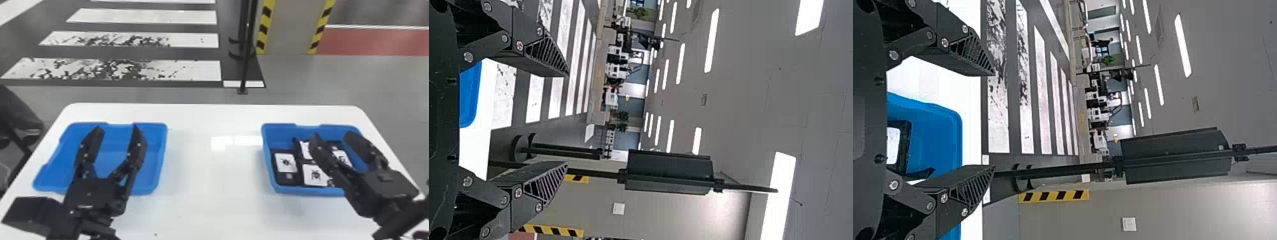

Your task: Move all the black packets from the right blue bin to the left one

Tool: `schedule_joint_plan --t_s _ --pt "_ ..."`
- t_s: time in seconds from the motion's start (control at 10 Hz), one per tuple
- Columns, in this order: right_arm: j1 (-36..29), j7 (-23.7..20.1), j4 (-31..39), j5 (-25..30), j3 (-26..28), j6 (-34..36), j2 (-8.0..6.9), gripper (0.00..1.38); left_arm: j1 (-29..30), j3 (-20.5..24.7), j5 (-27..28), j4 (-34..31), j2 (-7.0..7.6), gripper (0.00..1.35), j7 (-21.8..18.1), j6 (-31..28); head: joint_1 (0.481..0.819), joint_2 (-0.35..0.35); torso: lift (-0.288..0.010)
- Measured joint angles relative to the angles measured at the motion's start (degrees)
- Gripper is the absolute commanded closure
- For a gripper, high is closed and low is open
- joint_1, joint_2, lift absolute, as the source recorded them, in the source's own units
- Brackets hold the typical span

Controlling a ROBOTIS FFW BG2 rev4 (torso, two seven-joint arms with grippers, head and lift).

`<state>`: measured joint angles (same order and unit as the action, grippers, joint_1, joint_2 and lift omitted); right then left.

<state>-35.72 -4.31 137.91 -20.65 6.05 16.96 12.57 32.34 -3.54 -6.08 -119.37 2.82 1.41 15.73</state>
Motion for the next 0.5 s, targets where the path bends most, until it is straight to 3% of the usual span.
schedule_joint_plan --t_s 0.5 --pt "0.35 -0.09 -0.15 -0.02 0.00 0.20 0.00 0.40 0.00 0.05 0.25 0.19 -0.01 0.45 0.01 0.44 0.695 -0.023 -0.140"
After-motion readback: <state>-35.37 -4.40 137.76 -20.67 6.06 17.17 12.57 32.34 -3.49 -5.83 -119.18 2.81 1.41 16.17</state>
